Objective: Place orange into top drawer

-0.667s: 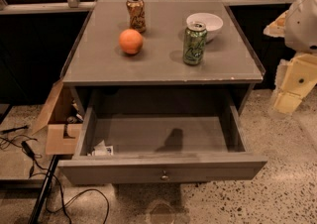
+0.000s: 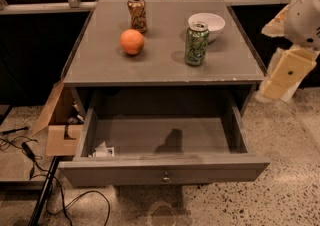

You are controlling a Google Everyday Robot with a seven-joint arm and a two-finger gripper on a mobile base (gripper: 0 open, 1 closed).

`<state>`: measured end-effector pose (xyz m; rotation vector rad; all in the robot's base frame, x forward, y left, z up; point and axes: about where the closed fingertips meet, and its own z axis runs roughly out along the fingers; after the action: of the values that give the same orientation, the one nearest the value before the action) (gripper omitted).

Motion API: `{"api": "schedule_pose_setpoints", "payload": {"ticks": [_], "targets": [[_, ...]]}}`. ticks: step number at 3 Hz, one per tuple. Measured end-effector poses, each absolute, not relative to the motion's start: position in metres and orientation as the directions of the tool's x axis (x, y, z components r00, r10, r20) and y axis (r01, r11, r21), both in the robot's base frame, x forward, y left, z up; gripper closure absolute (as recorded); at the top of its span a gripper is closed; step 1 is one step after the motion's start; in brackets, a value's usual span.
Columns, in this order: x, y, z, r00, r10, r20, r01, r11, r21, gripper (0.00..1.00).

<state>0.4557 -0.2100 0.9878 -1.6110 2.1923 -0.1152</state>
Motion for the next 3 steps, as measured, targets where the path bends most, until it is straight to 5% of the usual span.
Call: {"api": "schedule_pose_setpoints", "payload": {"ticks": [3], "targets": [[0.606, -0.151, 0.989, -0.186, -0.852, -0.49, -0.75, 0.446, -0.49, 0.89]]}}
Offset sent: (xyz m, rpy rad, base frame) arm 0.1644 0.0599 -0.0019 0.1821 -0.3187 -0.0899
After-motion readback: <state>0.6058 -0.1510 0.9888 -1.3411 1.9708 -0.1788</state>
